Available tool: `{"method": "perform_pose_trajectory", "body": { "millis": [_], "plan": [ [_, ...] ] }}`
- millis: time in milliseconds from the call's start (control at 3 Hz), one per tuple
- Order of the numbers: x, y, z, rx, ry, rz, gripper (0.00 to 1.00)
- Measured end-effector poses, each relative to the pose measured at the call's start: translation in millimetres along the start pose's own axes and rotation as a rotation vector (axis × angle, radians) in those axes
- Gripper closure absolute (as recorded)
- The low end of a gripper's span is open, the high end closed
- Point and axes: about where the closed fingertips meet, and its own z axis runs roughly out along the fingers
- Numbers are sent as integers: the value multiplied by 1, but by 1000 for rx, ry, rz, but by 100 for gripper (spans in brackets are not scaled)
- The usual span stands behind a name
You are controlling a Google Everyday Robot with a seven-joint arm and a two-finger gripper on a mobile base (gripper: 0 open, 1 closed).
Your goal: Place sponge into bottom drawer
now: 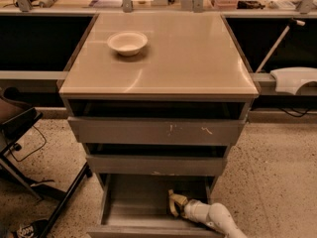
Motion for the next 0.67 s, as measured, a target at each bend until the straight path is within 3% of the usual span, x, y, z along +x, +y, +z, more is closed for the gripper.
{"method": "perform_pose_trajectory", "body": {
  "millis": [333,667],
  "plan": [
    [0,0,0,0,0,0,0],
    [0,0,0,0,0,0,0]
  ]
}}
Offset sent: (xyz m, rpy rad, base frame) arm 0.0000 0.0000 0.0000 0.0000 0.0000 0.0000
